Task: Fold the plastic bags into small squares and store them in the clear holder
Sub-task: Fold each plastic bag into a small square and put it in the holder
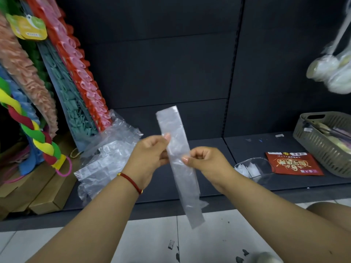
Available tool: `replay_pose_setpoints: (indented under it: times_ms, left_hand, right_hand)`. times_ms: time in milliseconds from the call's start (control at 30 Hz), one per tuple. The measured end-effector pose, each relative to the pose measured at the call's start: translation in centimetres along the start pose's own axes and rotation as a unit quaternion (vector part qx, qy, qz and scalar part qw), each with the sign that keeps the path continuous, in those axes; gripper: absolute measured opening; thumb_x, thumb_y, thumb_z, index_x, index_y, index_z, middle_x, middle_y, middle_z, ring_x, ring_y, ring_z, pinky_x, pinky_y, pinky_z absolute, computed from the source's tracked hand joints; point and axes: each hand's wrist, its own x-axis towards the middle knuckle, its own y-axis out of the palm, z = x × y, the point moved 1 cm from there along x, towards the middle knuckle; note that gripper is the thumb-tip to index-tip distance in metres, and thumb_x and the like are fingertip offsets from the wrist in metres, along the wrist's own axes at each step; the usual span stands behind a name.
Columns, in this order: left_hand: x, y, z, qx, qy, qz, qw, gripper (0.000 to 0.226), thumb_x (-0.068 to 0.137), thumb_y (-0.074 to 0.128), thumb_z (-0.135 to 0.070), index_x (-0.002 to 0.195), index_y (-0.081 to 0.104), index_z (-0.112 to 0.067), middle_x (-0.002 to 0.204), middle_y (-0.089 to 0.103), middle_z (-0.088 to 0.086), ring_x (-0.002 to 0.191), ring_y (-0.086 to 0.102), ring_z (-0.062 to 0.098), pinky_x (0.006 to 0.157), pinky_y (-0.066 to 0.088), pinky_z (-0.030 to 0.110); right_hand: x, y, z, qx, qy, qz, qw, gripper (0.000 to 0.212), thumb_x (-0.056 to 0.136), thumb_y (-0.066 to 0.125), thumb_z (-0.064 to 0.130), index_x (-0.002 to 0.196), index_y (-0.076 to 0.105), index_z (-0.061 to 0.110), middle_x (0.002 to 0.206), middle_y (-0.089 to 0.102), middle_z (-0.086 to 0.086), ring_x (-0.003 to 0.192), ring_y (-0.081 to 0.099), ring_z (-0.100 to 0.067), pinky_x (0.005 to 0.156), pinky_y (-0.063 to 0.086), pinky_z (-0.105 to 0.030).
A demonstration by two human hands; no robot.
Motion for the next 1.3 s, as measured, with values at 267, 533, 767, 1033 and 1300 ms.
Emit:
replay_pose_setpoints:
  times_ms: [267, 533, 767, 1033, 1300]
  left_hand:
    - [-0.2, 1.2, 2.5, 0.002, -0.080, -0.023, 0.997, 0.019, 0.092, 0.065, -0.017, 0.092, 0.074, 0.001, 0.095, 0.074, 0.018, 0.090, 0.066, 0.029, 0.097, 0.051, 0.044]
    - [-0.5, 1.4, 2.4, -0.017, -0.057, -0.029, 0.998, 0.017, 0.094, 0.063, -0.020, 0.093, 0.074, -0.007, 0.110, 0.072, 0.009, 0.102, 0.062, 0.019, 0.096, 0.048, 0.035]
    - [-0.7, 0.8, 0.8, 0.134, 0.111, -0.006, 0.985, 0.049, 0.102, 0.034, -0.045, 0.080, 0.076, -0.032, 0.112, 0.061, -0.037, 0.128, 0.035, -0.019, 0.114, 0.018, 0.017]
    - [-0.5, 1.2, 1.3, -0.090, 0.017, 0.022, 0.996, 0.057, 0.105, 0.027, -0.041, 0.116, 0.066, -0.001, 0.110, 0.073, 0.009, 0.109, 0.067, 0.021, 0.105, 0.046, 0.041]
    - [-0.8, 1.8, 1.3, -0.258, -0.030, 0.031, 0.965, 0.054, 0.091, 0.049, -0.035, 0.124, 0.058, 0.007, 0.121, 0.067, 0.019, 0.112, 0.066, 0.028, 0.095, 0.054, 0.043]
  right_hand:
    - [0.2, -0.2, -0.1, 0.103, 0.043, -0.021, 0.994, 0.026, 0.093, 0.065, 0.018, 0.094, 0.067, -0.008, 0.085, 0.074, -0.012, 0.076, 0.067, -0.017, 0.076, 0.056, -0.029]
    - [0.2, -0.4, 0.6, 0.079, 0.033, -0.037, 0.996, 0.028, 0.094, 0.063, 0.020, 0.088, 0.066, -0.007, 0.078, 0.069, -0.011, 0.073, 0.061, -0.018, 0.076, 0.051, -0.030]
    - [0.2, -1.9, 2.3, 0.107, 0.035, 0.014, 0.994, 0.021, 0.095, 0.061, 0.019, 0.080, 0.068, 0.007, 0.071, 0.069, -0.002, 0.069, 0.062, -0.015, 0.074, 0.051, -0.028]
    - [0.1, -2.4, 2.0, 0.085, 0.031, 0.009, 0.996, 0.015, 0.084, 0.073, 0.017, 0.080, 0.064, 0.005, 0.073, 0.068, -0.008, 0.068, 0.061, -0.020, 0.068, 0.050, -0.032]
    - [0.0, -1.6, 1.3, 0.138, 0.059, 0.009, 0.989, 0.019, 0.084, 0.072, 0.019, 0.070, 0.062, 0.011, 0.070, 0.068, -0.005, 0.064, 0.059, -0.017, 0.065, 0.049, -0.028]
